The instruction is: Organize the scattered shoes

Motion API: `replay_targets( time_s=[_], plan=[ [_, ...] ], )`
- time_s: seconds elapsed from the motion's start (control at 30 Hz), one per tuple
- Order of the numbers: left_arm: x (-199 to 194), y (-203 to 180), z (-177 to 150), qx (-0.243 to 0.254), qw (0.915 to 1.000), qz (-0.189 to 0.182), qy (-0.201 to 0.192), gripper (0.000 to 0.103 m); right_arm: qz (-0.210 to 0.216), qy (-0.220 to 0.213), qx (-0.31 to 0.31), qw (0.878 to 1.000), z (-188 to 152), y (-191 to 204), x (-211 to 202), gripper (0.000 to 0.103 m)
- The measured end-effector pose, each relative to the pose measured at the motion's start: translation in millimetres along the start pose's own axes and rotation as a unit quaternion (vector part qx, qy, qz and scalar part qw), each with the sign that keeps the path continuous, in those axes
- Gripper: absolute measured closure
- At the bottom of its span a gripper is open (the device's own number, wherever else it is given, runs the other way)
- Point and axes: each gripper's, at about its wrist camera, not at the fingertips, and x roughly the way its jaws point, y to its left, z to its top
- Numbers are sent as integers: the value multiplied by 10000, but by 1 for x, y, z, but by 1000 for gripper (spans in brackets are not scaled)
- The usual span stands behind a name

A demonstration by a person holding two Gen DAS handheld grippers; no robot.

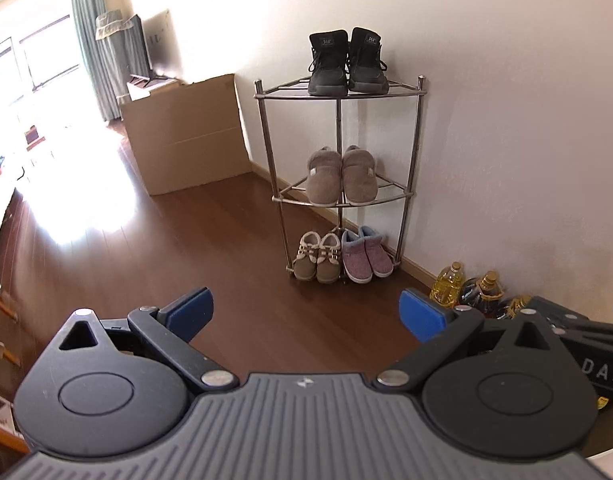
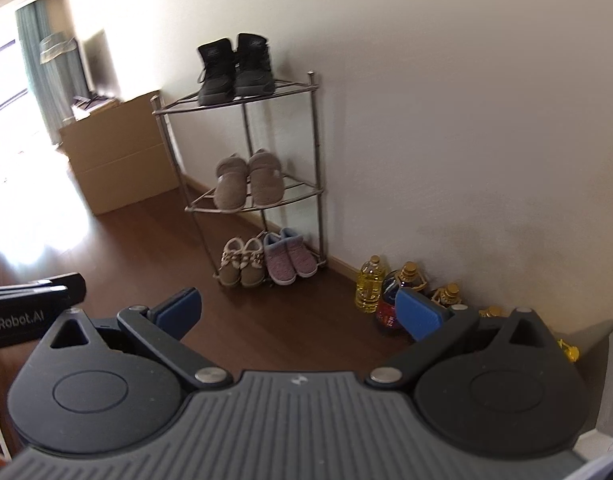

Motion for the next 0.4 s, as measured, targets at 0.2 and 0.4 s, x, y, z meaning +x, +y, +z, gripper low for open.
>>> replay_targets(
  time_s=[0.2,0.4],
  plan=[
    [20,9,16,101,9999,-38,-43,2,-111,10,141,9998,1,12,17,1],
    [30,10,23,137,9999,-39,-43,2,-17,117,93,9999,6,22,30,1]
  ],
)
